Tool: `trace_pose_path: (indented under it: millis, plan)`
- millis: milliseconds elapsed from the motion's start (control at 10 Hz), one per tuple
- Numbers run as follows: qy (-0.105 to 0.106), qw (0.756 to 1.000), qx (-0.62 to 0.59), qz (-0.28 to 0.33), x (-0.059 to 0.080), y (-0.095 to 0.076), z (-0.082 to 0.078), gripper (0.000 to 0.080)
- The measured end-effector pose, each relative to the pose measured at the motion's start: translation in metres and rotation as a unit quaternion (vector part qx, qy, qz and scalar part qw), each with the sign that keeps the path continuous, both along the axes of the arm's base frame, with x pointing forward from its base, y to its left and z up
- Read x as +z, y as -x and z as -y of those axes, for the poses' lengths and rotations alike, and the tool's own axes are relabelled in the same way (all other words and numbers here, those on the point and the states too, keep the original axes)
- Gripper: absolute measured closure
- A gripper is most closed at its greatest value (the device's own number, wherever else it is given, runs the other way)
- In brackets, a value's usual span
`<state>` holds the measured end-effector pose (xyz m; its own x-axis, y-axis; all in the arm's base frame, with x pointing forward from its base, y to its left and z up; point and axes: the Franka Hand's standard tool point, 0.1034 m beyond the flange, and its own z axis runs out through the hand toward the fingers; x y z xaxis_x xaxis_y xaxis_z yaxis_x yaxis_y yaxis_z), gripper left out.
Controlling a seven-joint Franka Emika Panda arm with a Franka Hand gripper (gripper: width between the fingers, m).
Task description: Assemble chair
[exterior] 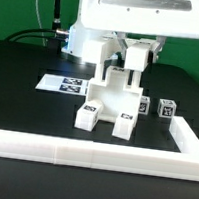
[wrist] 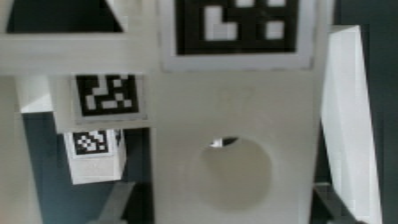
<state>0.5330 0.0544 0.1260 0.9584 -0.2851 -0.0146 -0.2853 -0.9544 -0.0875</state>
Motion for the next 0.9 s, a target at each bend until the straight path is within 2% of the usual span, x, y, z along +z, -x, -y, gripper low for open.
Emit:
trace_pose_path:
  millis: [200, 900]
  plan:
    - [-0.001, 1.0, 0.0, 0.005, 0.002, 0.004, 0.0, 0.0515]
    - [0.002, 1.0, 0.003, 0.003, -0.008, 0.008, -0.003, 0.0515]
